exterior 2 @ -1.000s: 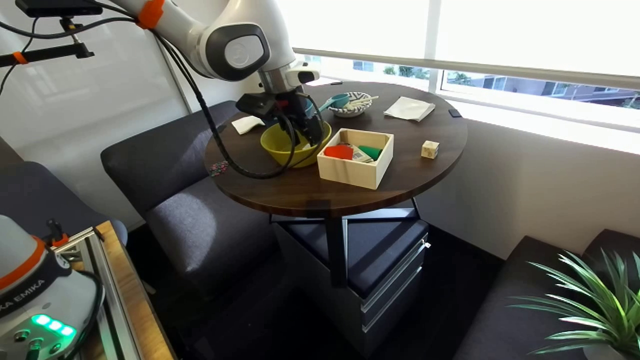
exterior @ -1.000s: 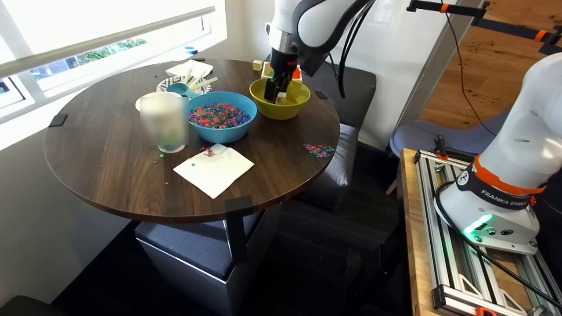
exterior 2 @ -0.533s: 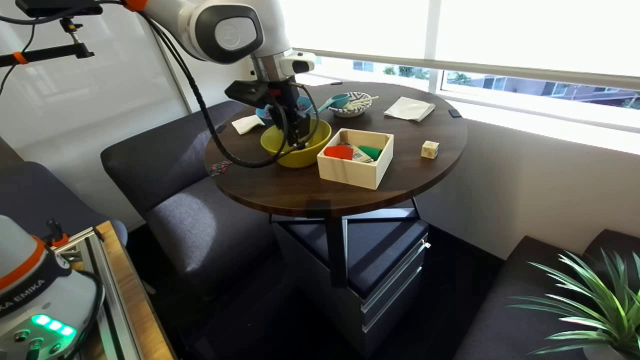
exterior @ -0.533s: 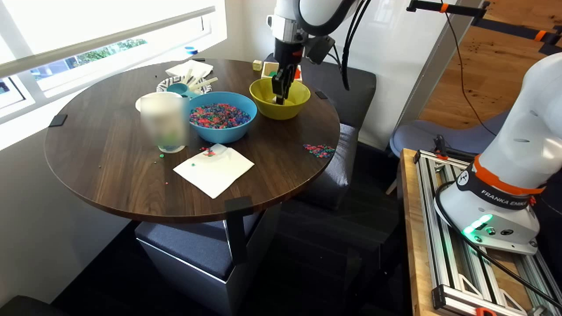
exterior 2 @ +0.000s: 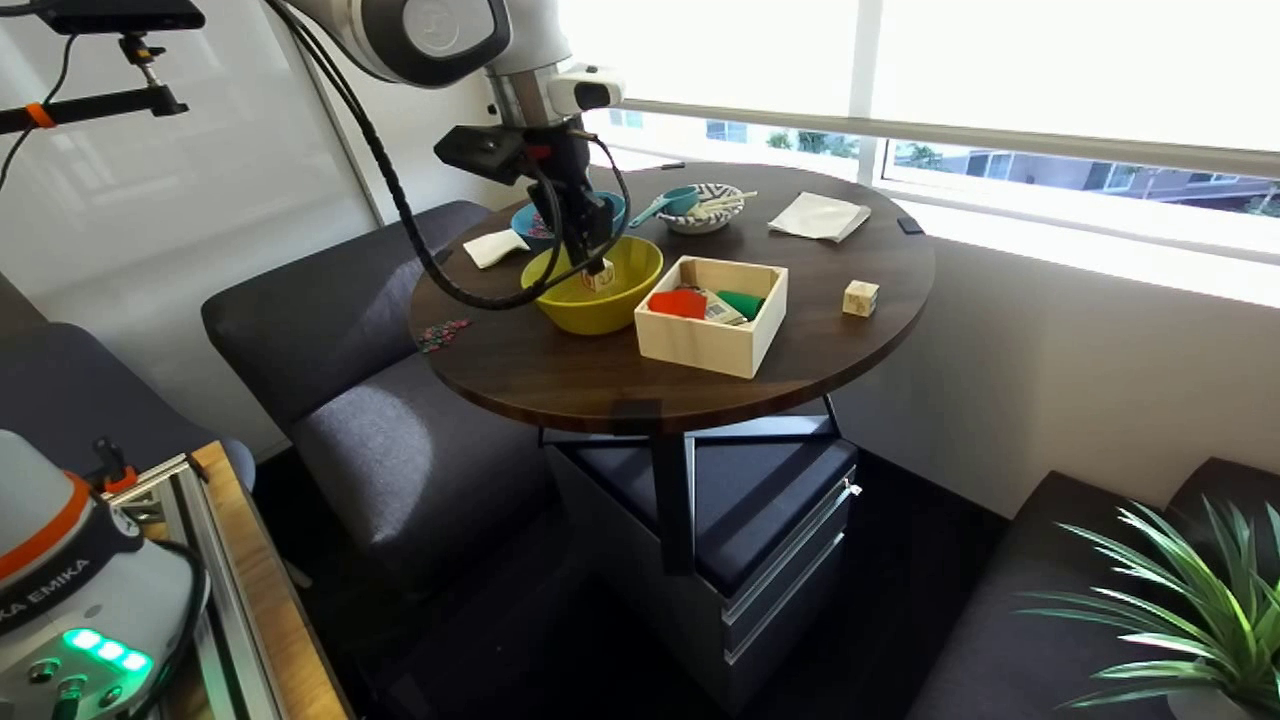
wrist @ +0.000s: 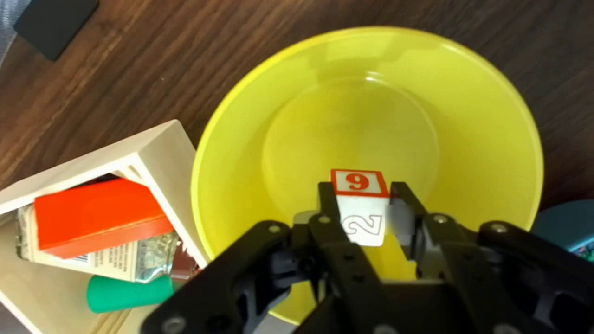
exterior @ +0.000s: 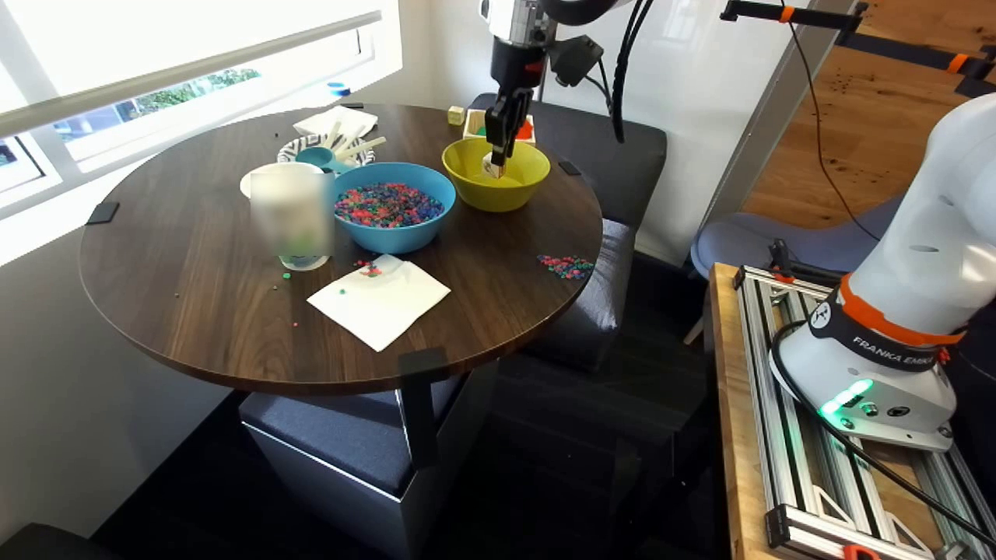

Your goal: Move the block from the yellow bowl to the box

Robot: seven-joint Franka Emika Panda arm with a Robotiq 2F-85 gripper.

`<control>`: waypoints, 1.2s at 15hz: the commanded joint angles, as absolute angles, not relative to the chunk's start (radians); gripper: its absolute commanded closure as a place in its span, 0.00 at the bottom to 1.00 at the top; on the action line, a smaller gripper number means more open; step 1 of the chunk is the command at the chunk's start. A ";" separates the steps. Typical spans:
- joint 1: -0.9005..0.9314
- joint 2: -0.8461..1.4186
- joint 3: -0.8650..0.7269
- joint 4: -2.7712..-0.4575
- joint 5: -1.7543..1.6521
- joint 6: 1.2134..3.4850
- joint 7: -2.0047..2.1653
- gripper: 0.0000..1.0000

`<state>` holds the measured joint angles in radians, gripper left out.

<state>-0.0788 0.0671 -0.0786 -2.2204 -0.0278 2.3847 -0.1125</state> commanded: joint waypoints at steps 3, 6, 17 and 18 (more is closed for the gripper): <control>-0.147 -0.063 -0.151 -2.287 -0.042 2.394 0.013 0.92; -0.156 -0.048 -0.160 -2.257 0.003 2.413 -0.045 0.67; -0.169 0.050 -0.165 -2.091 -0.045 2.391 0.068 0.92; -0.168 0.086 -0.166 -2.047 -0.053 2.368 0.082 0.92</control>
<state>-0.1655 -0.0216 -0.1674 -2.1755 -0.0202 2.4313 0.0254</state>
